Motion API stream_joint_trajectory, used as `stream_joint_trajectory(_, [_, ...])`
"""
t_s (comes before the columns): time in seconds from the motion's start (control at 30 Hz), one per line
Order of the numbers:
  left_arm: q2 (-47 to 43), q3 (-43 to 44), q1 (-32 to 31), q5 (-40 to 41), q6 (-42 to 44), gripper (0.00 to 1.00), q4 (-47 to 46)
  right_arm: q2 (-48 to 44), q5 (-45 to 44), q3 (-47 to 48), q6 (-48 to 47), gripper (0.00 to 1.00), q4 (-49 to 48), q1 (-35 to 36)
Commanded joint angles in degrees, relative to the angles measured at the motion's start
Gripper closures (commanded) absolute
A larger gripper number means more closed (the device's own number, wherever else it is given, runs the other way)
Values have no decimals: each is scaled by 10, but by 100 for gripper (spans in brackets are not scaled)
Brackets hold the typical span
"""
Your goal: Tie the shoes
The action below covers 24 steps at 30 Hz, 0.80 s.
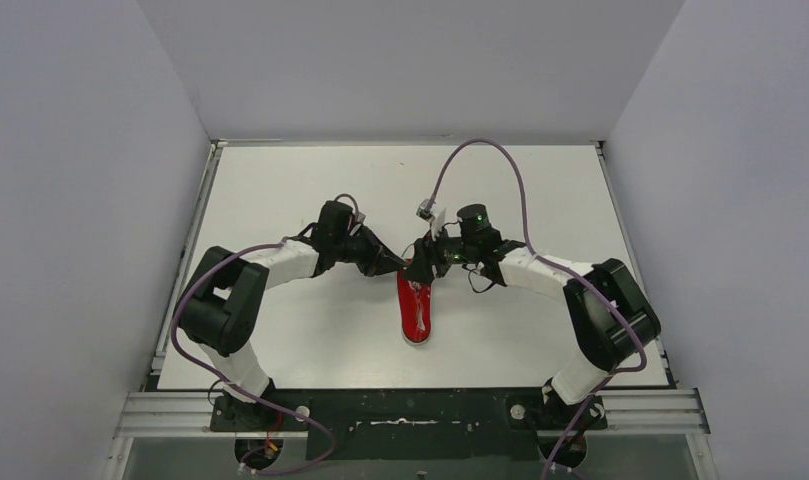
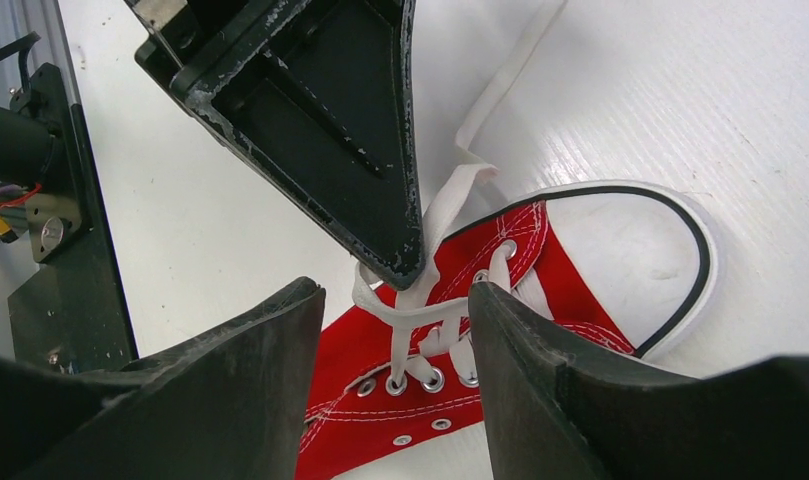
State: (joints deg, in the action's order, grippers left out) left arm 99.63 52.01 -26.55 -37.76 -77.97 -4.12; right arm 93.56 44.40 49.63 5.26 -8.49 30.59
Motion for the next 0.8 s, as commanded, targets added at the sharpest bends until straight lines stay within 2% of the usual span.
stream_joint_trajectory(0.0, [-6, 10, 4, -6, -7, 100, -39, 10, 14, 18, -9, 45, -30, 6])
stream_joint_trajectory(0.27, [-4, 11, 4, -7, -10, 100, -45, 17, 17, -1, 19, 49, -59, 17])
stream_joint_trajectory(0.53, [-4, 11, 4, -10, -10, 100, -45, 14, 22, -9, 44, 58, -66, 19])
stream_joint_trajectory(0.63, [-4, 12, 4, -11, -10, 100, -46, 13, 29, -10, 55, 64, -63, 16])
stream_joint_trajectory(0.77, [-4, 16, 5, -13, 1, 100, -34, 15, 43, -16, 83, 78, -85, 6])
